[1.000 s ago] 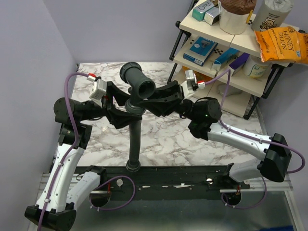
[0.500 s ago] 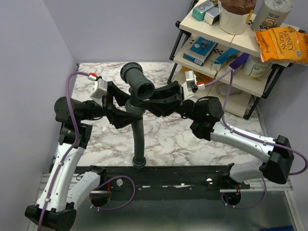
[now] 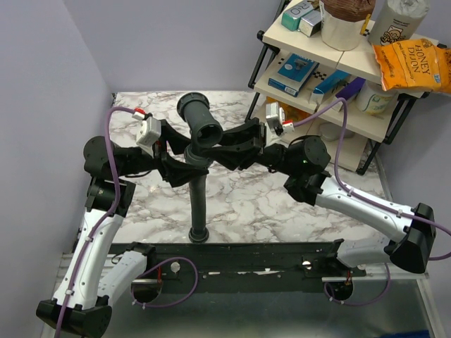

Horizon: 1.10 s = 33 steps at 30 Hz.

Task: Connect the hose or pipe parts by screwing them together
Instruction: Install the adaptor on the pipeline.

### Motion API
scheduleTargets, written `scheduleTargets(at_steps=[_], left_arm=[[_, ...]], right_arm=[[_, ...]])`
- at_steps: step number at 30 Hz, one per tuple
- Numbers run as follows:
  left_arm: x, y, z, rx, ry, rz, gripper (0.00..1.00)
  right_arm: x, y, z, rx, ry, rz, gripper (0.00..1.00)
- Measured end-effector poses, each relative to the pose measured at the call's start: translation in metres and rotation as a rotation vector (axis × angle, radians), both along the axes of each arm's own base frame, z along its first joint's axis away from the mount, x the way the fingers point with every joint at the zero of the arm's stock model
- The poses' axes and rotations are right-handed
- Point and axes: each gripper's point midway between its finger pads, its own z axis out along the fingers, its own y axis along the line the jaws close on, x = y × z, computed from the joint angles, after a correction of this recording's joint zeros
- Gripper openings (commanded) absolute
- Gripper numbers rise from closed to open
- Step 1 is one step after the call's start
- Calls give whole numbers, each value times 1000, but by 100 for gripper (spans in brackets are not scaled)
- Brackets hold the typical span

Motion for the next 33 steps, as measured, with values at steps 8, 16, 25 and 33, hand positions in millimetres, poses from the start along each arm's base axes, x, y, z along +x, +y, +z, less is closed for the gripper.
scheduleTargets(at_steps=[8,16,25,33], left_arm=[[5,1,-2,23,-31,29,0],[11,4,4,58,-59,66,0],[20,5,-4,85,-48,107,0],[21,5,-3,83,-54,119,0]], right_arm=[[2,1,-2,-34,-20,-34,1],[0,2,3,-19,-56,-90,1],[5,3,-4,-50,-72,-147,1],[3,8,1,-71,-105,-229,1]])
